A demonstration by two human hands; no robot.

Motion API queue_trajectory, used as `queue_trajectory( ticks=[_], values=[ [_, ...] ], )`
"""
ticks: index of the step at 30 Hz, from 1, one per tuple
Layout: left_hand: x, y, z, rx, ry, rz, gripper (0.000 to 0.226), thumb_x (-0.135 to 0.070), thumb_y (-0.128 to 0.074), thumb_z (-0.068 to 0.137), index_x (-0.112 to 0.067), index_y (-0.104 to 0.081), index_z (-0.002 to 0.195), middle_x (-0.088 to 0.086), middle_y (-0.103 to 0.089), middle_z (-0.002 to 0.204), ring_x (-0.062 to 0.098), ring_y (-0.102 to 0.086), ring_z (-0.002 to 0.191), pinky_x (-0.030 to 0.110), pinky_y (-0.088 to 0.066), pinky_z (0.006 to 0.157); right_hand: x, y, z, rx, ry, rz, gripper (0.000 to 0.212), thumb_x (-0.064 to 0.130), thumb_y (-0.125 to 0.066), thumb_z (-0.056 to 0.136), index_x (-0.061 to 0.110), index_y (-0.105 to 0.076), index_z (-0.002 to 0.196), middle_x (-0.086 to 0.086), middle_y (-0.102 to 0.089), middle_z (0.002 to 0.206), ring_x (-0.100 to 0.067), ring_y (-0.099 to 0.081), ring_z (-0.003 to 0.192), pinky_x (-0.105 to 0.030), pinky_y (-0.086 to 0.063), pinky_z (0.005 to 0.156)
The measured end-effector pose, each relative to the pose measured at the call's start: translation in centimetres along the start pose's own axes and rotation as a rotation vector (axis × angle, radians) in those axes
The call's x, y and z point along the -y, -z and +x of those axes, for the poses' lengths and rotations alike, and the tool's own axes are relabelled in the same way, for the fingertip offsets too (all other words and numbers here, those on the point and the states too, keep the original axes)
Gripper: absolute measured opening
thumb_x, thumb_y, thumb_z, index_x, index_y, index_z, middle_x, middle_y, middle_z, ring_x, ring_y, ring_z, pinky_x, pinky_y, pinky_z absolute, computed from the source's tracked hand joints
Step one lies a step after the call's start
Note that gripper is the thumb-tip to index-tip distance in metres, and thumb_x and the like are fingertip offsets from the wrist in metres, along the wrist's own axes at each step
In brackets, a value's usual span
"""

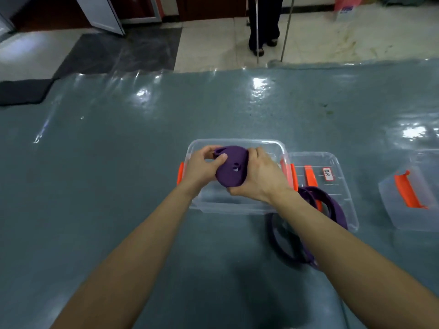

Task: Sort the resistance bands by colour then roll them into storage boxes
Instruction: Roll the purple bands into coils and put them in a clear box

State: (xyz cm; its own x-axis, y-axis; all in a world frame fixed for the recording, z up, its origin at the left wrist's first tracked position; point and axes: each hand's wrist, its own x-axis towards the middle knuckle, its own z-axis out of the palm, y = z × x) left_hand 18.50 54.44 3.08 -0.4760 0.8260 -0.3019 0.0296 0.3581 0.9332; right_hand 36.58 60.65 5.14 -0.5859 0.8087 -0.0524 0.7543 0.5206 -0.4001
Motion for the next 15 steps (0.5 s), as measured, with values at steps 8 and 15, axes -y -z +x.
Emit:
queue_trajectory(
  ticks=[8,15],
  values=[
    [5.0,-2.8,4.5,-0.015,0.284,0.223,0.033,-0.008,-0.056,0.093,-0.019,-0.084,0.107,0.006,-0.083,0.107,0.027,-0.077,0.107,0.050,-0.063,0.097,-2.0,-4.4,3.0,0.359,-0.081,-0.124,0.105,0.068,-0.088,0.056,0.004,-0.049,0.130,-0.008,-0.049,0.116,-0.030,-0.066,0.095,-0.043,-0.061,0.087],
    [6.6,-3.1,6.7,0.189,0.345,0.526,0.034,-0.004,-0.068,0.086,-0.014,-0.084,0.115,0.009,-0.081,0.115,0.030,-0.074,0.114,0.044,-0.058,0.106,-2.6,-6.2,5.0,0.513,-0.100,-0.257,0.105,0.066,-0.089,0.059,0.004,-0.049,0.135,-0.008,-0.047,0.114,-0.031,-0.067,0.106,-0.041,-0.058,0.092]
  ],
)
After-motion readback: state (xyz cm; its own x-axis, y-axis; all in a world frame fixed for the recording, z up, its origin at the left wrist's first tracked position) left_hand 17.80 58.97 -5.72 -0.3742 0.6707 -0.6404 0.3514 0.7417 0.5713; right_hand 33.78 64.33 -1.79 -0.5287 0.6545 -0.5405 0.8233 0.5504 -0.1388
